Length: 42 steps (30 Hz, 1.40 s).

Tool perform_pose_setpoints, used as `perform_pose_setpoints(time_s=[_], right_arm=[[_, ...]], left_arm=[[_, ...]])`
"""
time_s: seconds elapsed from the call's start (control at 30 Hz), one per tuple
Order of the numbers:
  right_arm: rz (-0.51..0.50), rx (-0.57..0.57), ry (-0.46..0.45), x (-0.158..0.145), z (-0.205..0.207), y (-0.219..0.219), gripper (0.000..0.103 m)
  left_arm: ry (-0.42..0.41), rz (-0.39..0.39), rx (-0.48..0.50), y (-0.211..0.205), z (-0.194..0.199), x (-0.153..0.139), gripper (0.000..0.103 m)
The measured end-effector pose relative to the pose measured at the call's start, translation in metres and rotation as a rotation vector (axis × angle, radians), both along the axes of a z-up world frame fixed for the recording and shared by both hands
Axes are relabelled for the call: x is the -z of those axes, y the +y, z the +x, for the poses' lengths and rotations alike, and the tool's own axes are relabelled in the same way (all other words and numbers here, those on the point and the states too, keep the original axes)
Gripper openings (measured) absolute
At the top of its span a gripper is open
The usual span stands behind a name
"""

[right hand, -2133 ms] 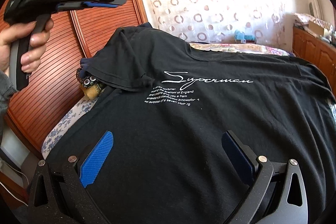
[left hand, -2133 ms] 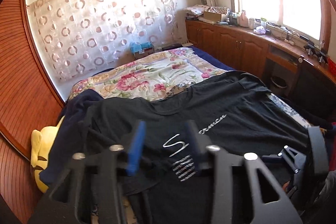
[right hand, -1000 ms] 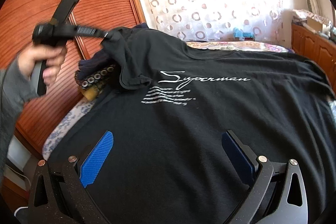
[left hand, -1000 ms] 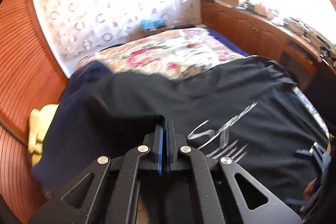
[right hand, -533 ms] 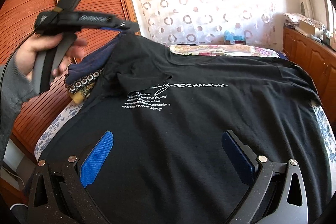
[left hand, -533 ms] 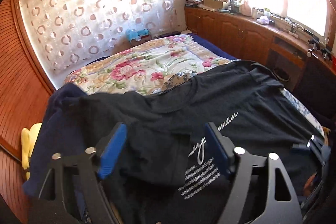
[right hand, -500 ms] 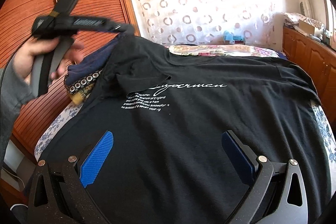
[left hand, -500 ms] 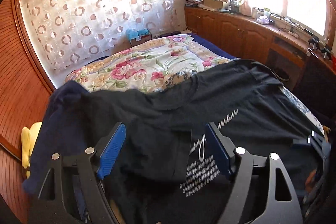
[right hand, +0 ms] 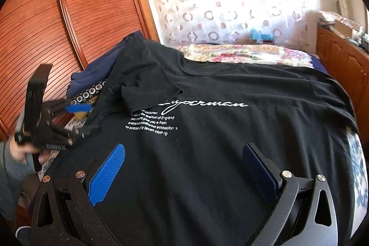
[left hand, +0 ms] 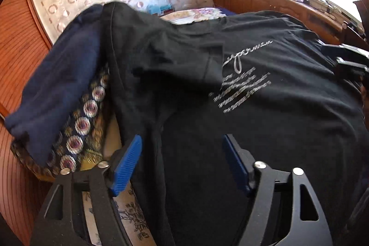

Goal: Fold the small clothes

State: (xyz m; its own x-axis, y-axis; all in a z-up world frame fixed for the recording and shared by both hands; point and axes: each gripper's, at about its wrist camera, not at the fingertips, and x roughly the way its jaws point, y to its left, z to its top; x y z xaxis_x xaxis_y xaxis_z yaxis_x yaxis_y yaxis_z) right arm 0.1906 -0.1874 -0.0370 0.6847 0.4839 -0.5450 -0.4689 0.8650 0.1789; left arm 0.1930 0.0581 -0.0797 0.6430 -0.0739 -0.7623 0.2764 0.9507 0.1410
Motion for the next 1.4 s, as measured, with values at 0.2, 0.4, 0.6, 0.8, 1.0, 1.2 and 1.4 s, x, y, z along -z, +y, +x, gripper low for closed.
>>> perform_pose_setpoints(time_s=[0.2, 0.4, 0.6, 0.8, 1.0, 1.2, 1.4], right_arm=[[-0.014, -0.084, 0.090, 0.000, 0.052, 0.029, 0.088], [0.013, -0.123, 0.184, 0.012, 0.107, 0.065, 0.071], [0.033, -0.118, 0.228, 0.028, 0.142, 0.094, 0.059], [0.066, -0.115, 0.259, 0.030, 0.163, 0.104, 0.043], [0.019, -0.116, 0.228, 0.022, 0.169, 0.116, 0.000], [0.042, -0.055, 0.045, -0.023, 0.159, 0.103, 0.000], [-0.019, -0.014, -0.002, -0.032, 0.155, 0.103, 0.000]], left_arm=[[0.010, -0.028, -0.056, 0.014, 0.004, 0.007, 0.035], [0.004, -0.036, -0.102, 0.029, 0.003, 0.010, 0.003], [-0.069, -0.098, -0.124, 0.048, -0.013, -0.008, 0.003], [-0.111, -0.137, -0.172, 0.071, -0.019, -0.021, 0.003], [-0.121, -0.144, -0.191, 0.079, -0.023, -0.022, 0.003], [-0.153, -0.184, -0.214, 0.092, -0.028, -0.034, 0.003], [-0.150, -0.163, -0.228, 0.099, -0.030, -0.032, 0.003]])
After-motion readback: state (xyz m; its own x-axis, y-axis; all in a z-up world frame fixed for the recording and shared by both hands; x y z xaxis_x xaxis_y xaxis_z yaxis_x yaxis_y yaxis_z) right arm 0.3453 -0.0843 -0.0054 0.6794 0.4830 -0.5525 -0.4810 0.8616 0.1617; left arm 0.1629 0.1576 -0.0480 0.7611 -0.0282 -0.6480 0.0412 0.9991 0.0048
